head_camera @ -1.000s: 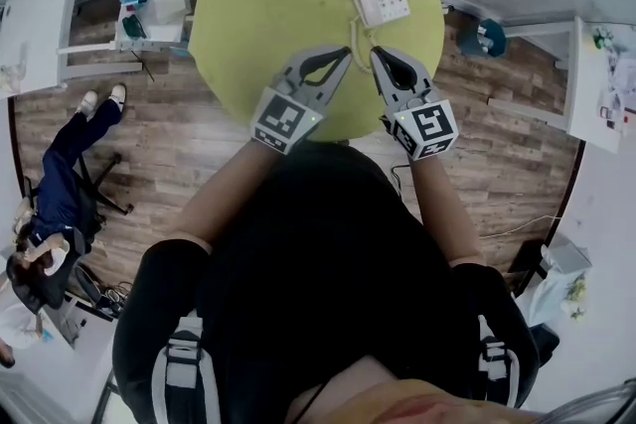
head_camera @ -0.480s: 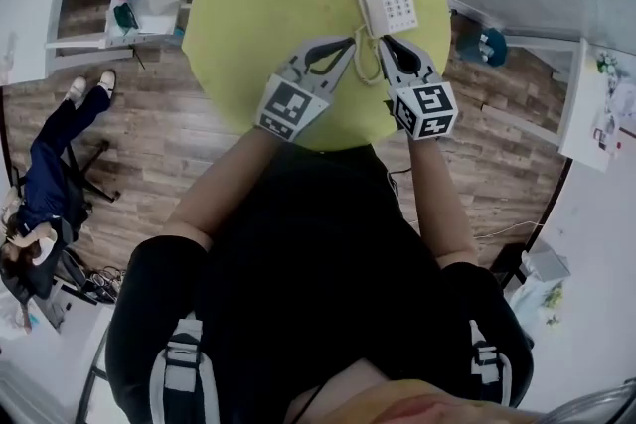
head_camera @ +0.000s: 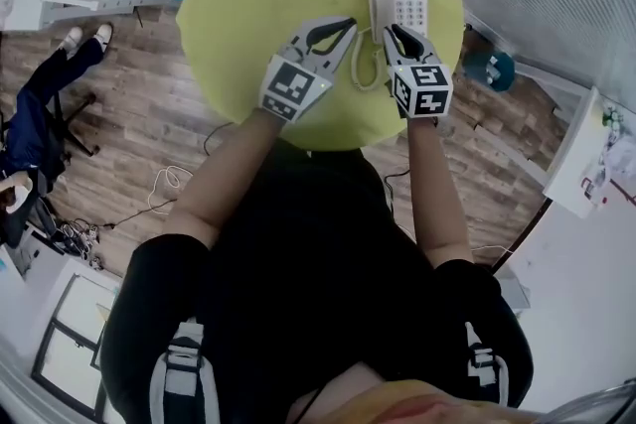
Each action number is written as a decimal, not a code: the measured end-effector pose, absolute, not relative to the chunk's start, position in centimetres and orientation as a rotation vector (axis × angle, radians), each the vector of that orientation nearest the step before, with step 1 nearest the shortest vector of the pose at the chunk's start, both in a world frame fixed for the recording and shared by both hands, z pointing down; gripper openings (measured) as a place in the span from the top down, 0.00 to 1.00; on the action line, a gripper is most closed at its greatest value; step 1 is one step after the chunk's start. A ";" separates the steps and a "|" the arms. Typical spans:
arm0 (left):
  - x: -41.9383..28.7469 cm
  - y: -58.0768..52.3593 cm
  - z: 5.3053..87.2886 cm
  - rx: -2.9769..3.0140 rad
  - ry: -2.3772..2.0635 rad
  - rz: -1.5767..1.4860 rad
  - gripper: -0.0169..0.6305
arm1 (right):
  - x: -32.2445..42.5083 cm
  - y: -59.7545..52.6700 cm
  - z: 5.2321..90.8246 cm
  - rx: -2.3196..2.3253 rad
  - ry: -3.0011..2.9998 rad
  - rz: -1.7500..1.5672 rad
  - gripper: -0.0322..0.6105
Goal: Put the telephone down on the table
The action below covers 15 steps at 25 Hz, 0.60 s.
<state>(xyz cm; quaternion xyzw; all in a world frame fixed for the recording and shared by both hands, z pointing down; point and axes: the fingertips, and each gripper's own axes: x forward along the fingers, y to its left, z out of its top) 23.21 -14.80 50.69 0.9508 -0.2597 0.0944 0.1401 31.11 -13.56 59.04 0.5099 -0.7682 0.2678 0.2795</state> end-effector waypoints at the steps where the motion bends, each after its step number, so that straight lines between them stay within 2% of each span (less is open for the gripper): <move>1: 23.3 -15.1 51.3 2.731 -0.776 0.276 0.96 | 31.4 -13.9 59.9 1.355 -2.048 0.723 0.86; 4: 23.8 -15.7 53.2 2.699 -0.830 0.291 0.96 | 32.3 -15.0 62.4 1.331 -2.011 0.753 0.77; 15: 25.9 -17.2 58.6 2.634 -0.886 0.311 0.96 | 34.5 -17.1 70.4 1.338 -1.842 0.818 0.60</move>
